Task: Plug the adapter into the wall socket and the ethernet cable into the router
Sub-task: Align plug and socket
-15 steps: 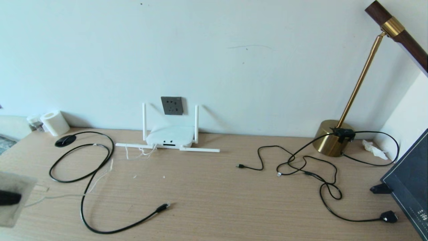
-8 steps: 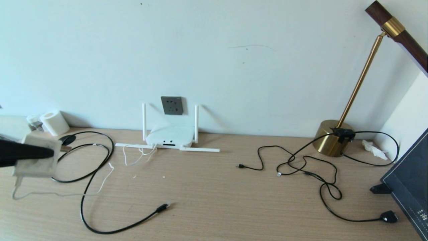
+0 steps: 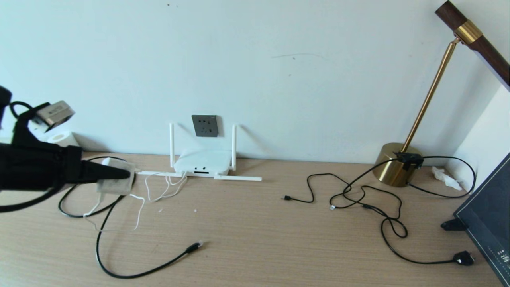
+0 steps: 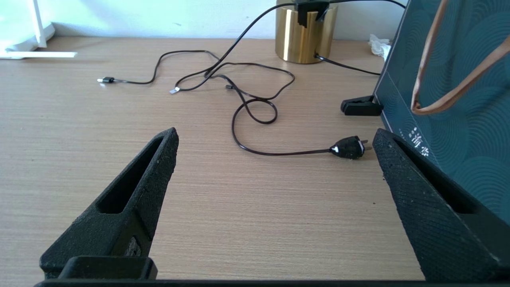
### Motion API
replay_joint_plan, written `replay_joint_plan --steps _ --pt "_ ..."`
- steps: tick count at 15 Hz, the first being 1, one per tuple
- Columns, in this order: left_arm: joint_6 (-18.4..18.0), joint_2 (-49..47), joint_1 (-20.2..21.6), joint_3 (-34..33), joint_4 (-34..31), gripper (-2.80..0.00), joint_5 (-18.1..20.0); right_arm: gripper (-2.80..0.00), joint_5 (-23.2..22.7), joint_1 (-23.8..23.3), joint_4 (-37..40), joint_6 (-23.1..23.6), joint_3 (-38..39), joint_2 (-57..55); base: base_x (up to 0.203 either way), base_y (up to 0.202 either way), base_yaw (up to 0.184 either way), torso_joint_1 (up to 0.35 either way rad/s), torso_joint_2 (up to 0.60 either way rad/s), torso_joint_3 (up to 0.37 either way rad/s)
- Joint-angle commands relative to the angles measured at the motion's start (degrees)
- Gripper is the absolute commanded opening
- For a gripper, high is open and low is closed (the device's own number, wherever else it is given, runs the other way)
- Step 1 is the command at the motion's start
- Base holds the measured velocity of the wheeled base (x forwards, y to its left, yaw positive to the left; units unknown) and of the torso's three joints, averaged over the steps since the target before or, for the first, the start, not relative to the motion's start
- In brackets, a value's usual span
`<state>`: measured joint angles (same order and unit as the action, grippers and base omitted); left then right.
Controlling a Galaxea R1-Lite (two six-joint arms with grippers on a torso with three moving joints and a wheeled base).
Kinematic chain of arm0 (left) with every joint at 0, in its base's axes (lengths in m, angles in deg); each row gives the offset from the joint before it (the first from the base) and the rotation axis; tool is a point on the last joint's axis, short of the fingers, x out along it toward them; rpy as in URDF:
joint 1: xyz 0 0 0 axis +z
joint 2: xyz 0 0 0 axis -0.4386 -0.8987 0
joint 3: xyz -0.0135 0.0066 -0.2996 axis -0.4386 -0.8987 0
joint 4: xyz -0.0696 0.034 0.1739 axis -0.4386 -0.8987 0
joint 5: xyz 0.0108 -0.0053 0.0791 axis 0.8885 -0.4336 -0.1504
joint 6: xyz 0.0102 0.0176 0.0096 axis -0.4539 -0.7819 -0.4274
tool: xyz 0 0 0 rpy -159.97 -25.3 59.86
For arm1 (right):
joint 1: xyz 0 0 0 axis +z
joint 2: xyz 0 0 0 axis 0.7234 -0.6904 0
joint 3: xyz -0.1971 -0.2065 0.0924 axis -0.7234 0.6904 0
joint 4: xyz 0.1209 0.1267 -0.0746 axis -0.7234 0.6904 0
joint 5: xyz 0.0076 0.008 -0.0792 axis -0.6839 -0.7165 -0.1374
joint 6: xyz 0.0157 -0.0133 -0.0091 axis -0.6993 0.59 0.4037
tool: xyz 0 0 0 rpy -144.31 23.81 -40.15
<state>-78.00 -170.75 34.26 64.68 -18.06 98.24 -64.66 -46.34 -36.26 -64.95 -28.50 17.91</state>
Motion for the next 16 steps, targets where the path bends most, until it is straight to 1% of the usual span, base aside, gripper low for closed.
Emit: replay_joint_plan --steps 1,2,4,5,6,8,9,10,11,13,15,16 --pt "3.0 -5.2 -5.6 -6.6 23.3 -2.80 -9.3 0.00 0.0 0.0 0.0 0.0 0.0 0.0 0.000 0.000 0.000 0.000 0.00 0.000" --pt "4.6 -8.4 -7.8 -9.5 34.3 -2.80 -13.2 0.00 0.0 0.0 0.0 0.0 0.0 0.0 0.000 0.000 0.000 0.000 0.00 0.000" --pt "6.4 -16.1 -11.0 -13.6 50.6 -2.80 -19.4 0.00 0.0 0.0 0.0 0.0 0.0 0.0 0.000 0.000 0.000 0.000 0.00 0.000" --pt "7.0 -19.5 -12.2 -15.1 58.3 -2.80 -21.7 0.00 0.0 0.0 0.0 0.0 0.0 -0.1 0.000 0.000 0.000 0.000 0.00 0.000" --pt "7.3 -22.3 -12.8 -16.1 65.8 -2.80 -22.9 0.00 0.0 0.0 0.0 0.0 0.0 -0.1 0.000 0.000 0.000 0.000 0.00 0.000" --pt "7.4 -27.7 -13.4 -17.9 80.2 -2.80 -24.0 0.00 0.0 0.0 0.0 0.0 0.0 0.0 0.000 0.000 0.000 0.000 0.00 0.000" --pt "7.4 -30.3 -13.5 -18.6 88.5 -2.80 -24.7 0.00 0.0 0.0 0.0 0.0 0.0 -0.1 0.000 0.000 0.000 0.000 0.00 0.000" --pt "7.3 -33.3 -13.7 -19.0 94.8 -2.80 -25.7 0.00 0.0 0.0 0.0 0.0 0.0 0.0 0.000 0.000 0.000 0.000 0.00 0.000" --pt "7.1 -35.7 -13.9 -19.2 99.7 -2.80 -26.5 0.00 0.0 0.0 0.0 0.0 0.0 0.0 0.000 0.000 0.000 0.000 0.00 0.000" --pt "6.5 -40.1 -14.7 -18.8 107.2 -2.80 -27.0 0.00 0.0 0.0 0.0 0.0 0.0 0.0 0.000 0.000 0.000 0.000 0.00 0.000" --pt "4.9 -45.0 -15.1 -16.5 112.8 -2.80 -27.3 0.00 0.0 0.0 0.0 0.0 0.0 0.0 0.000 0.000 0.000 0.000 0.00 0.000" --pt "3.6 -47.6 -15.3 -14.5 114.0 -2.80 -27.6 0.00 0.0 0.0 0.0 0.0 0.0 -0.1 0.000 0.000 0.000 0.000 0.00 0.000"
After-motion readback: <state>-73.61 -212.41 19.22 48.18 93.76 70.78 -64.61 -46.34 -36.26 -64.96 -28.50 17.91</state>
